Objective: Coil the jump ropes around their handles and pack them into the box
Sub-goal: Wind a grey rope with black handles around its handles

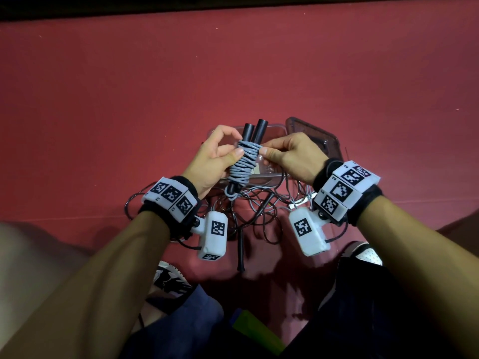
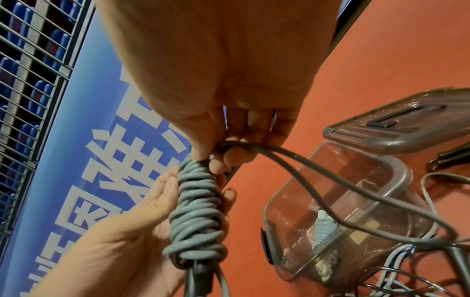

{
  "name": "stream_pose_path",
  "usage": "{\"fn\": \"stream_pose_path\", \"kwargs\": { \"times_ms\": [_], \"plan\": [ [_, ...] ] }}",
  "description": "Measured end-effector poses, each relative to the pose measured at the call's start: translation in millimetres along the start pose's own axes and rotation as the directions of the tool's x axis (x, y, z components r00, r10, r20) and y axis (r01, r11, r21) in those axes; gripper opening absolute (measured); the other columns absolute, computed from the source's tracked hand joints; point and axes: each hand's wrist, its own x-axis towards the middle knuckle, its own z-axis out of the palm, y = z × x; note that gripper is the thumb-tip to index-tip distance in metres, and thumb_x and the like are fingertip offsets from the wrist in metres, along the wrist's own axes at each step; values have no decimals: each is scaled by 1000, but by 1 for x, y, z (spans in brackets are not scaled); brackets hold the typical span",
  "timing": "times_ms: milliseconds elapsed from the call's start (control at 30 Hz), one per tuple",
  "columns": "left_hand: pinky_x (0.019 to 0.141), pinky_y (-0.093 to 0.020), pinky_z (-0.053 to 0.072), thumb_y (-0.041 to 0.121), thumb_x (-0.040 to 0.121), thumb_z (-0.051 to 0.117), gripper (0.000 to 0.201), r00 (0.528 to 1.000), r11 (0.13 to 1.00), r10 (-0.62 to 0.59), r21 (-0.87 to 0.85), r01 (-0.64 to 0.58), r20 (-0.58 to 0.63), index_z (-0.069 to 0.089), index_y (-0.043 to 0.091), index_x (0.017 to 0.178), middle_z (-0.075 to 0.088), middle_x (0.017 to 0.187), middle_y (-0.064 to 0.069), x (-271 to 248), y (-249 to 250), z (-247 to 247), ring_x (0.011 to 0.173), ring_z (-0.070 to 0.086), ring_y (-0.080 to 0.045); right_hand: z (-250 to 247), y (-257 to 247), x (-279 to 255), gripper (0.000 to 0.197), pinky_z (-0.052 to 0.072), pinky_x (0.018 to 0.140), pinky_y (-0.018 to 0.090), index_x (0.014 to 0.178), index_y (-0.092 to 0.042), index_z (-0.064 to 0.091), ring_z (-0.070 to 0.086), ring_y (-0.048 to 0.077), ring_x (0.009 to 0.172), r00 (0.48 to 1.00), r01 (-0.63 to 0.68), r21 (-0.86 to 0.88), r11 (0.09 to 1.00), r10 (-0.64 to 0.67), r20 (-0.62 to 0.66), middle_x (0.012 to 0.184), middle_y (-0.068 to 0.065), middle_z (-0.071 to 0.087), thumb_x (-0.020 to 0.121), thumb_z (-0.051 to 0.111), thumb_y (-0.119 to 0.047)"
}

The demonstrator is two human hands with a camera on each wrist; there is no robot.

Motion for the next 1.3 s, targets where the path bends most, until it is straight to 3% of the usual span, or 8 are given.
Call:
{"fn": "stream_pose_path", "kwargs": {
  "times_ms": [267, 400, 533, 633, 867, 1100, 1200, 1300],
  "plan": [
    [80, -30, 58, 4, 73, 87, 62, 1000, 993, 3, 116, -1, -12, 49, 20, 120, 68, 109, -6, 1, 4, 5, 93, 70, -15, -2, 1, 1, 26, 57, 76, 49, 86, -11, 78, 67, 38, 73, 998, 27, -25, 999, -28, -58, 79, 15, 74, 96, 64, -30],
    [77, -26, 59, 4, 71, 89, 61, 994, 973, 52, 230, -30, -92, 60, 16, 122, 66, 102, -7, 2, 6, 0, 83, 69, -9, -2, -1, -1, 20, 58, 79, 45, 85, -15, 79, 68, 28, 72, 996, 39, -22, 999, -41, -76, 76, 6, 75, 92, 70, -30],
    [90, -33, 60, 4, 75, 87, 57, 992, 968, 63, 248, -35, -107, 64, 22, 124, 68, 119, -16, 5, 3, -4, 98, 72, -16, -3, -6, -6, 28, 49, 68, 27, 76, -25, 75, 57, 4, 63, 997, 67, -22, 998, -67, -23, 67, -8, 69, 99, 60, -20],
    [96, -43, 58, 0, 84, 78, 52, 992, 986, 13, 167, 9, -128, 61, 15, 131, 71, 117, -11, 6, 2, -5, 104, 73, -25, -3, -10, -10, 27, 47, 71, 12, 103, -23, 76, 58, -5, 66, 998, 59, 40, 997, -60, 27, 75, -13, 69, 101, 54, -7],
    [111, -43, 46, 3, 97, 61, 49, 993, 993, -97, 67, 102, -63, 49, 4, 145, 67, 130, -14, 4, 2, -2, 122, 64, -25, -6, -4, -4, 14, 56, 88, 48, 95, -14, 79, 64, 21, 75, 1000, -3, 100, 995, 5, -23, 91, 20, 74, 96, 66, -20],
    [100, -27, 52, 12, 85, 79, 54, 995, 981, -91, 174, 81, 48, 59, 13, 135, 72, 123, -6, 0, 4, 3, 116, 68, -14, -2, 4, -1, 12, 57, 85, 49, 84, -18, 78, 66, 20, 73, 997, 23, 53, 998, -19, -79, 81, 8, 76, 91, 72, -26],
    [103, -37, 53, 31, 75, 89, 74, 997, 974, -78, 212, 77, -2, 58, 12, 139, 69, 128, -8, -1, 3, 4, 115, 69, -17, 0, 6, 0, 13, 58, 83, 47, 82, -22, 79, 66, 15, 70, 997, 15, 35, 999, -12, -80, 76, 3, 75, 87, 74, -33],
    [100, -31, 54, 8, 91, 73, 43, 996, 976, -81, 205, 71, 45, 62, 8, 133, 71, 125, -11, -2, 4, 3, 113, 69, -21, -1, 6, -1, 15, 59, 83, 41, 84, -24, 81, 65, 7, 68, 995, -3, 56, 998, 8, -97, 73, -4, 75, 85, 76, -38]
  ]
}}
